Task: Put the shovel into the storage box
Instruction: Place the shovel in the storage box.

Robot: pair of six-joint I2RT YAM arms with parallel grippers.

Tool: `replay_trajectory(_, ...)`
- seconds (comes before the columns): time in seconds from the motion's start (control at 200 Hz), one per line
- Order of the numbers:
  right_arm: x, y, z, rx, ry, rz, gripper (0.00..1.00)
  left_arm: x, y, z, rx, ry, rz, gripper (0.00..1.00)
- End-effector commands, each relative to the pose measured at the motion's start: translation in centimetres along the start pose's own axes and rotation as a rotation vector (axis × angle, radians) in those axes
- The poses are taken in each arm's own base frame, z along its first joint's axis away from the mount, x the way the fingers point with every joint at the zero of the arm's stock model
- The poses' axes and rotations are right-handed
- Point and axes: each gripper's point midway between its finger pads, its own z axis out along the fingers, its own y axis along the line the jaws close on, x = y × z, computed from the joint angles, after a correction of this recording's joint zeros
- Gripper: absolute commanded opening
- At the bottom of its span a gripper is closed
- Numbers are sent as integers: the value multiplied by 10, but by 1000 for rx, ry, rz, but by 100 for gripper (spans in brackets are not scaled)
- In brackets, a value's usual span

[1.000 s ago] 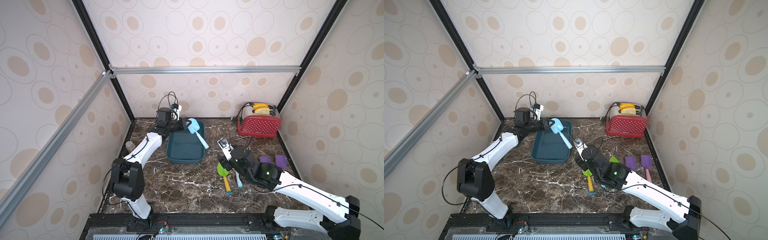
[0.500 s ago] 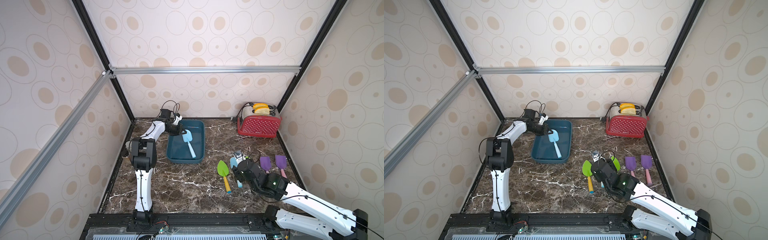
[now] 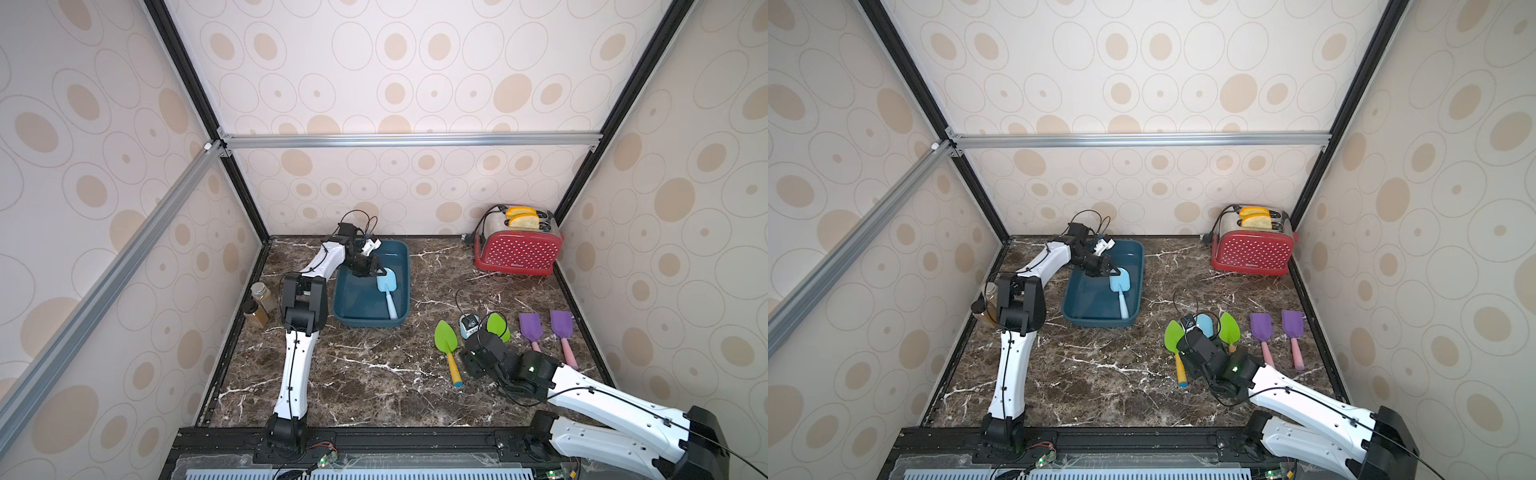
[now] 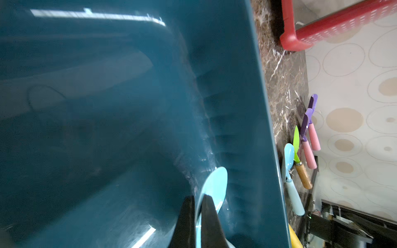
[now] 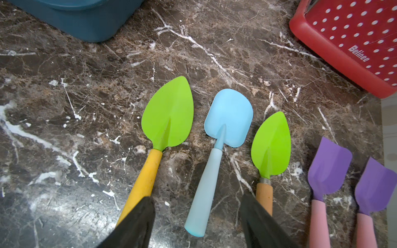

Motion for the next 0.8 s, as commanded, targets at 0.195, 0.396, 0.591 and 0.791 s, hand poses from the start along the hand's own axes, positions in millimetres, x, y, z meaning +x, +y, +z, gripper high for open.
replay_trajectory(0.195,5,8,15,-1,39,3,70,7,7,16,-32,43,30,23)
replay_trajectory(0.396,8,17,26,-13,76,-8,71,1,6,12,-48,19,35,34)
replay_trajectory(0.591,10,24,31,-38,91,-7,71,-15,-13,-12,-72,-35,79,44)
replay_trajectory(0.791,10,26,33,-42,97,-12,71,-36,-56,-66,-129,-135,170,52)
